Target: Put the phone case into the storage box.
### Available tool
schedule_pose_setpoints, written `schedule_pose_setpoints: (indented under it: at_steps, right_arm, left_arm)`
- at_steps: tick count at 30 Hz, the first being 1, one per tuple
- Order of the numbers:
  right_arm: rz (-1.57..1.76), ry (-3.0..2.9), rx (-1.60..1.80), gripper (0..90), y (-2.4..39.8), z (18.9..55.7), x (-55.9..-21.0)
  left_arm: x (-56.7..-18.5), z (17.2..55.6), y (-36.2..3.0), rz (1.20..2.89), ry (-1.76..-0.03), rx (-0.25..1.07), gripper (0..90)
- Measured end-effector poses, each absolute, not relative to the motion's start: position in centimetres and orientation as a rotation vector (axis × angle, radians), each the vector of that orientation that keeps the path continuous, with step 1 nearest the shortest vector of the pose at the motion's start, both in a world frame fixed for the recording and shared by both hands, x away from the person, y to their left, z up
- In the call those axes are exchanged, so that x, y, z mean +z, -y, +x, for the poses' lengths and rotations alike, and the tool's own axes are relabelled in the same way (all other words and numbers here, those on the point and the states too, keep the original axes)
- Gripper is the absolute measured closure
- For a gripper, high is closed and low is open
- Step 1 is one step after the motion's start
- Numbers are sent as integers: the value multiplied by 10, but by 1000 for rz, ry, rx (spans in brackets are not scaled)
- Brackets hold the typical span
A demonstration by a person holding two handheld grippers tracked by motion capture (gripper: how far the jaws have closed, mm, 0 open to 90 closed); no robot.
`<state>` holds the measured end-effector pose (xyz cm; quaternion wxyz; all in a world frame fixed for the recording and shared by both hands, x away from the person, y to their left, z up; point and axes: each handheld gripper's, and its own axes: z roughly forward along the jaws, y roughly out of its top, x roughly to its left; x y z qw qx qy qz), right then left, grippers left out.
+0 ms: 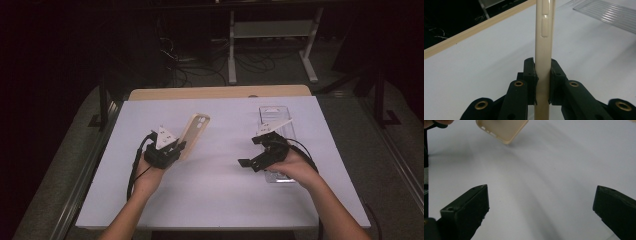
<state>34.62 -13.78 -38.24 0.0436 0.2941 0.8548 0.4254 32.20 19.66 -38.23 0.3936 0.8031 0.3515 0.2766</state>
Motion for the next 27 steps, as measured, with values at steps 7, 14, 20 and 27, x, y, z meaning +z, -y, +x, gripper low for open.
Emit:
schedule_pose_setpoints:
  at_steps: [7, 14, 20, 27]
  right_arm:
    - [917, -2617, 1344, 0, 127, 355, -376]
    - [912, -2662, 1344, 0, 115, 362, -372]
    - [924, -2669, 1348, 0, 103, 369, -372]
    - [949, -2665, 1355, 0, 90, 378, -373]
  left_arm:
    - [-382, 321, -199, 2033, -919, 713, 789]
    - [-384, 321, -198, 2030, -923, 717, 790]
    - [-383, 321, -196, 2025, -928, 714, 789]
    - [-384, 322, -195, 2019, -938, 709, 789]
